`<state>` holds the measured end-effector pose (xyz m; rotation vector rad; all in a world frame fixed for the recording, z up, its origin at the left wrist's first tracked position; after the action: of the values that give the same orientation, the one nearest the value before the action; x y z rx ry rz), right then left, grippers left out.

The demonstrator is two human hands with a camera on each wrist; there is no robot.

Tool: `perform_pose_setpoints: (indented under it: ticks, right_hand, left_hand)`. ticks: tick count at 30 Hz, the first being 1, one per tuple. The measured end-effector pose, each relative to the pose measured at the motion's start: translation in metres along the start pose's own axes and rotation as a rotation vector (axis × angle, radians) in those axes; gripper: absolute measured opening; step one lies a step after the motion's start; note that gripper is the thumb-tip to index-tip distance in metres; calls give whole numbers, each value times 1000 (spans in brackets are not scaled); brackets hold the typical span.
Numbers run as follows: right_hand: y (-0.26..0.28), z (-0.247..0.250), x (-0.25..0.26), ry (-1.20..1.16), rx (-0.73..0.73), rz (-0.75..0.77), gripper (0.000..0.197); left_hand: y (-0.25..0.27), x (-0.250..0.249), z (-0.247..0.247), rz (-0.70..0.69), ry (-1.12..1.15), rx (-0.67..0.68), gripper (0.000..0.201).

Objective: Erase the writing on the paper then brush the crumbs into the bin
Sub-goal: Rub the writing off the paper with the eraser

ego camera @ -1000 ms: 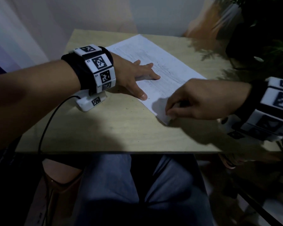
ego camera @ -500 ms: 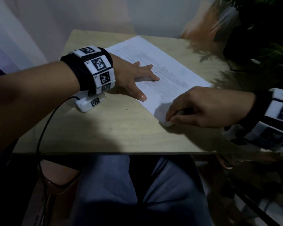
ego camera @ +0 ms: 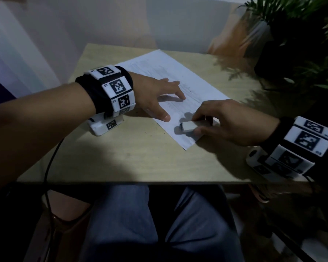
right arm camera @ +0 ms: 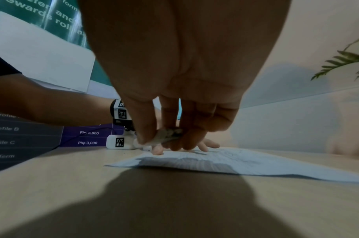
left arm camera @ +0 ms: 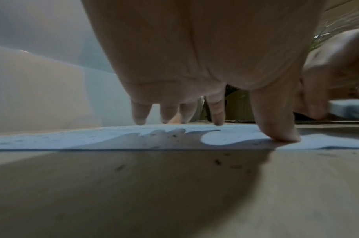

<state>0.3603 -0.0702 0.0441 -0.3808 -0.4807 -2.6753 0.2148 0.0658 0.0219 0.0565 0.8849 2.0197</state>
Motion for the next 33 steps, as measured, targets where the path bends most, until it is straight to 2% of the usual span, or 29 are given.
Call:
perform_pose_setpoints:
  ticks: [2, 4, 6, 8, 10, 13, 16, 19, 22, 25, 27, 33]
  right_hand:
    - [-2, 1, -1, -42, -13, -31, 35]
    - [-5, 0, 1, -123, -1, -31, 53]
    - [-6, 1, 4, -214, -20, 14, 61]
    - [-5, 5, 7, -316, -64, 47, 51]
    - [-6, 8, 9, -491, -92, 59, 34]
    - [-9, 9, 10, -633, -108, 67, 31]
    - [-14, 3, 13, -502, -50, 29, 32]
    - [-15, 6, 10, -186, -34, -109, 37]
    - [-11, 9, 5, 29, -52, -201, 44]
    - [-7, -4, 15, 11, 0, -129, 32]
    - [-4, -10, 22, -58, 63, -89, 35]
    - [-5, -4, 4, 11, 3, -206, 33]
  left_hand:
    - [-2, -2, 0, -48, -21, 15, 76]
    - [-3, -1, -2, -65, -27, 34, 76]
    - [-3, -1, -4, -59, -25, 45, 85]
    - [-5, -2, -6, -61, -35, 42, 91]
    - [-6, -3, -8, -52, -54, 41, 86]
    - [-5, -4, -11, -34, -56, 75, 92]
    - [-3, -3, -15, -7, -49, 113, 103]
    - [-4, -3, -17, 33, -111, 136, 120]
    - [-2, -6, -17, 73, -127, 162, 124]
    - [2, -9, -17, 71, -122, 177, 123]
    - [2, -9, -17, 74, -131, 185, 118]
    - [3, -12, -17, 103, -162, 164, 111]
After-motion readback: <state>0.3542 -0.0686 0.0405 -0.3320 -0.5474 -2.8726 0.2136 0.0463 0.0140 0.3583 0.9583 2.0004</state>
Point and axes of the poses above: each hand's wrist, its own y-axis away from the middle knuckle, its own z-axis out of the back of the hand, x = y × z, the point moved 5 cm from there along -y, towards the middle knuckle, and after that the axes turned 13 degrees about x, right-handed, at the moved point
